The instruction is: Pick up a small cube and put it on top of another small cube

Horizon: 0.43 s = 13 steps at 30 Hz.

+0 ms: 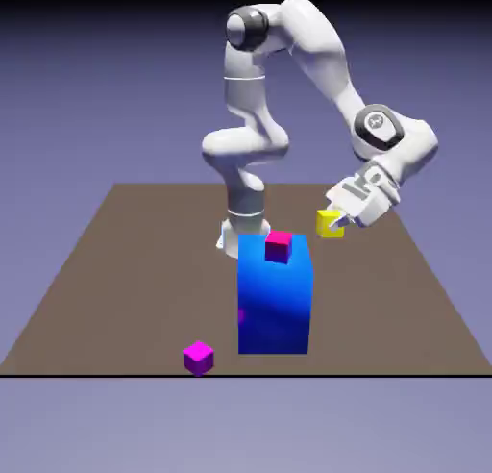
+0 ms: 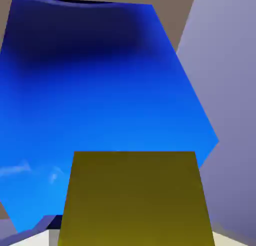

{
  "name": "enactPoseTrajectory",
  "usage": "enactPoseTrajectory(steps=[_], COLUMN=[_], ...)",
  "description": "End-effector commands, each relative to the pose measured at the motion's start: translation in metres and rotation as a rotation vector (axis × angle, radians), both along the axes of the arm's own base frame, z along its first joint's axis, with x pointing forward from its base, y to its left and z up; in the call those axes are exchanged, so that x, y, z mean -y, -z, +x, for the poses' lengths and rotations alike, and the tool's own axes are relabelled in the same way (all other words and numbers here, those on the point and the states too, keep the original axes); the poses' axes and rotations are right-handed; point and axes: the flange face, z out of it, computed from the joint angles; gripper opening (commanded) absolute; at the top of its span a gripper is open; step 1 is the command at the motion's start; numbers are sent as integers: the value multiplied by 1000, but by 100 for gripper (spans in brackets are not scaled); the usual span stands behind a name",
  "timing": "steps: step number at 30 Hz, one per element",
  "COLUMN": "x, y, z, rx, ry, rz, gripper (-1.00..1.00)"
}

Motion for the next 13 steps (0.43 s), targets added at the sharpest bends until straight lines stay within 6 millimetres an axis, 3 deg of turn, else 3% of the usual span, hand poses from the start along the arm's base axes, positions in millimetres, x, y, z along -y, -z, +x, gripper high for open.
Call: enactPoseTrajectory(steps=[1, 3, 4, 6, 9, 10, 11, 12, 13], x=[12, 36, 50, 51, 82, 87, 87, 87, 77], y=[-9, -22, -14, -13, 34, 41, 41, 41, 26], z=[7, 19, 27, 28, 29, 29, 29, 29, 30], rx=[-28, -93, -148, -154, -154, -154, -154, -154, -153], ry=[16, 50, 65, 67, 67, 67, 67, 67, 67], rz=[7, 25, 23, 23, 22, 23, 23, 23, 21], gripper=[-100, -100, -100, -100, -100, -100, 100, 100, 100])
